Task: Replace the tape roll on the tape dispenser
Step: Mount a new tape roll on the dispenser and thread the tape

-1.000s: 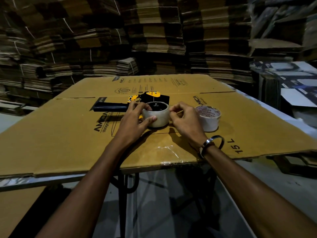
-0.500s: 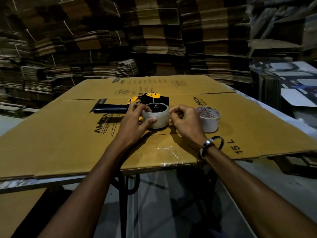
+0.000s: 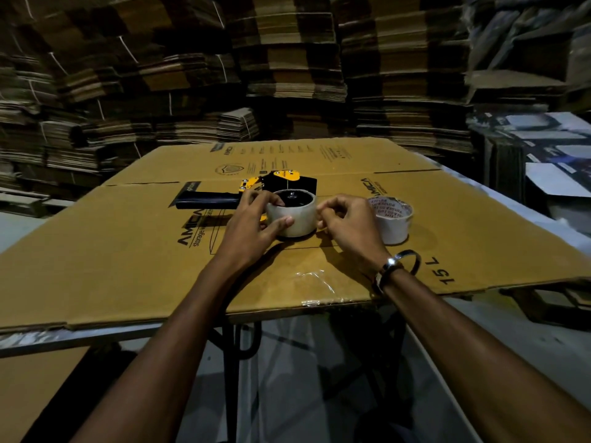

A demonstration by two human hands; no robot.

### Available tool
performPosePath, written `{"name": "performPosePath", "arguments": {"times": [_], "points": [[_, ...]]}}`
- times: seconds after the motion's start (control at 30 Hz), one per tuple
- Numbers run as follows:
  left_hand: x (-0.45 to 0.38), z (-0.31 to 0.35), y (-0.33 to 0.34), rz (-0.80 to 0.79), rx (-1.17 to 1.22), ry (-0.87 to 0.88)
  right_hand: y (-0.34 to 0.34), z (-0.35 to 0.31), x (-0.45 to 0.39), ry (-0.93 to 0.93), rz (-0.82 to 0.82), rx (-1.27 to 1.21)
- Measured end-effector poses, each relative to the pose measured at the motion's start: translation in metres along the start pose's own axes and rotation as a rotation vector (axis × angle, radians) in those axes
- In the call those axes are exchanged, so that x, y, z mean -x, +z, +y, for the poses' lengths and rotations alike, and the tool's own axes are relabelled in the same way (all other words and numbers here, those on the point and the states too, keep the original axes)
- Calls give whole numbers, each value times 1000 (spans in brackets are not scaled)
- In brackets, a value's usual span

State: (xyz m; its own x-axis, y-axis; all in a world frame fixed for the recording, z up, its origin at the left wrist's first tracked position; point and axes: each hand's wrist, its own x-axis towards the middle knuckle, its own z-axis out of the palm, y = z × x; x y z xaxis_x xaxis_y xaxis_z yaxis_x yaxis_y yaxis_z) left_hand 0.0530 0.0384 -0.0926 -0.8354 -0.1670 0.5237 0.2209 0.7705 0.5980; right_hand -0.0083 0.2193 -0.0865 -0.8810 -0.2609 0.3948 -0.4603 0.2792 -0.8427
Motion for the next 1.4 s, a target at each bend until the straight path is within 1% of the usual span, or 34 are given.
{"name": "performPosePath", "arguments": {"times": [0.1, 0.2, 0.3, 0.43, 0.57, 0.73, 0.9, 1.07, 1.4], "points": [[0, 0, 0, -2, 6, -7, 1, 1, 1, 55, -18, 14], [0, 0, 0, -12, 19, -12, 0, -2, 1, 37, -24, -42], [0, -1, 0, -16, 16, -16, 0, -5, 2, -4, 14, -111], [0, -1, 1, -16, 20, -12, 1, -3, 1, 62, -3, -88], [-1, -3, 1, -8, 14, -4, 1, -3, 0, 39, 33, -87], [0, -2, 0, -5, 21, -6, 0, -4, 1, 91, -20, -153], [-1, -2, -1, -3, 34, -4, 1, -7, 2, -6, 25, -183], [-1, -2, -1, -6, 40, -6, 2, -2, 0, 97, -2, -157], [1, -2, -4, -19, 111, -13, 1, -4, 0, 61, -1, -183]]}}
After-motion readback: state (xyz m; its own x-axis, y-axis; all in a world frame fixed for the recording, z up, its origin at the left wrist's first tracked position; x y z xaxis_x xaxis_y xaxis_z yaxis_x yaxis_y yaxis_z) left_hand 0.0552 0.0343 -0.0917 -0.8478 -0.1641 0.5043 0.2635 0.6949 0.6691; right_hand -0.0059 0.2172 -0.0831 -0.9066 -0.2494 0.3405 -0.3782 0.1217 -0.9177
